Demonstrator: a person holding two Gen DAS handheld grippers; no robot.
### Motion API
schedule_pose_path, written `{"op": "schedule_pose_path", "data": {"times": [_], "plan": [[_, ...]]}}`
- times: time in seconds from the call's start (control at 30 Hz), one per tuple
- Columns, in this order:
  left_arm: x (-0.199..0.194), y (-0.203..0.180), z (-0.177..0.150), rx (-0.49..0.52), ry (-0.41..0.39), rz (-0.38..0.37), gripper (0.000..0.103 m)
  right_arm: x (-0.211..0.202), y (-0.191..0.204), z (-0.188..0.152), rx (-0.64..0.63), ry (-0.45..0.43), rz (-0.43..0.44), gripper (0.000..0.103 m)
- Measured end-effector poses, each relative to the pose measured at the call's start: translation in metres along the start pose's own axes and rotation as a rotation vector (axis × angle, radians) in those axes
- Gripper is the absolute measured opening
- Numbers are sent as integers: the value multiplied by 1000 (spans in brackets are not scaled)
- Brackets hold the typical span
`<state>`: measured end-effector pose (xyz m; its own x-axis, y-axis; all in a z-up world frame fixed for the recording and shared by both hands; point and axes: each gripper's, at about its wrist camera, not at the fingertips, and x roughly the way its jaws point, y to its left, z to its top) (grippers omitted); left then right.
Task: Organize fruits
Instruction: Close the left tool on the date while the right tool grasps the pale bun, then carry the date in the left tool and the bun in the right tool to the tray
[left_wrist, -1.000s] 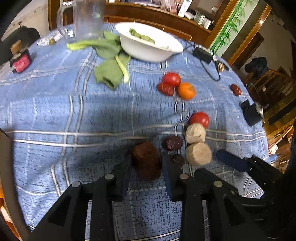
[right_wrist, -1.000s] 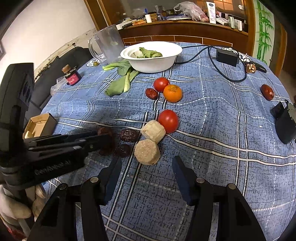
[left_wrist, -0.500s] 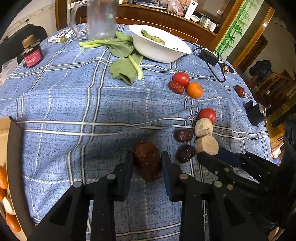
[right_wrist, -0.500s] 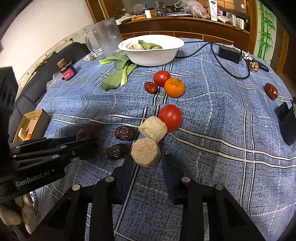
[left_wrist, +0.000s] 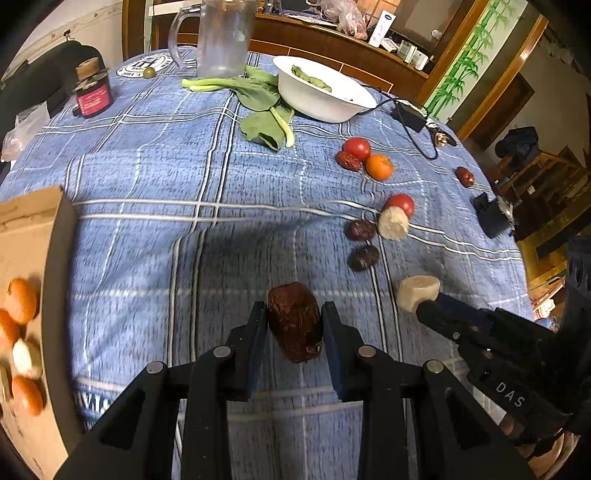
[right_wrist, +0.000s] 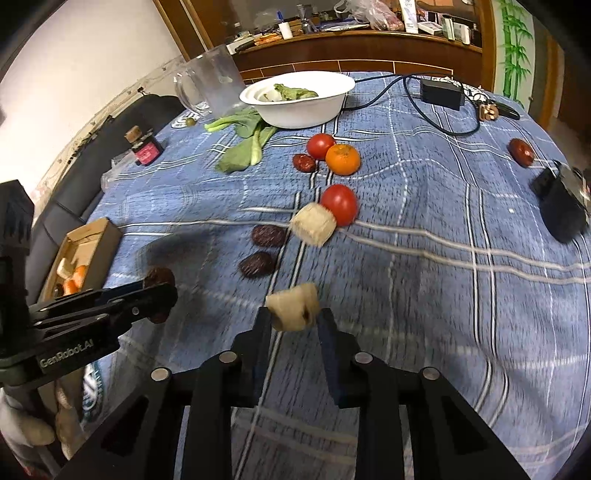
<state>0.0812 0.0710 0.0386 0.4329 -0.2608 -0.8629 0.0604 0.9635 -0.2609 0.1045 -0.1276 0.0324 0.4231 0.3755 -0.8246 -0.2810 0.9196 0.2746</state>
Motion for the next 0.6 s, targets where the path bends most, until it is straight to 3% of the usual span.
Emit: {"op": "schedule_pose_path", "data": {"times": [0.07,0.23,0.37,0.6], "plan": [[-6,1,-6,-1,-1,-5,28,-4,6,-8,-8,12,2,18],[-17,7,-23,-11,14,-19,28,-9,12,-28,-1,27,-26,19],[-15,19,-34,-27,31,-4,28,-8,11,-30,14,14,-59,53],[-3,23,-37,-18,31,9,28,16,16,-11,-30,3,-119,54]]}}
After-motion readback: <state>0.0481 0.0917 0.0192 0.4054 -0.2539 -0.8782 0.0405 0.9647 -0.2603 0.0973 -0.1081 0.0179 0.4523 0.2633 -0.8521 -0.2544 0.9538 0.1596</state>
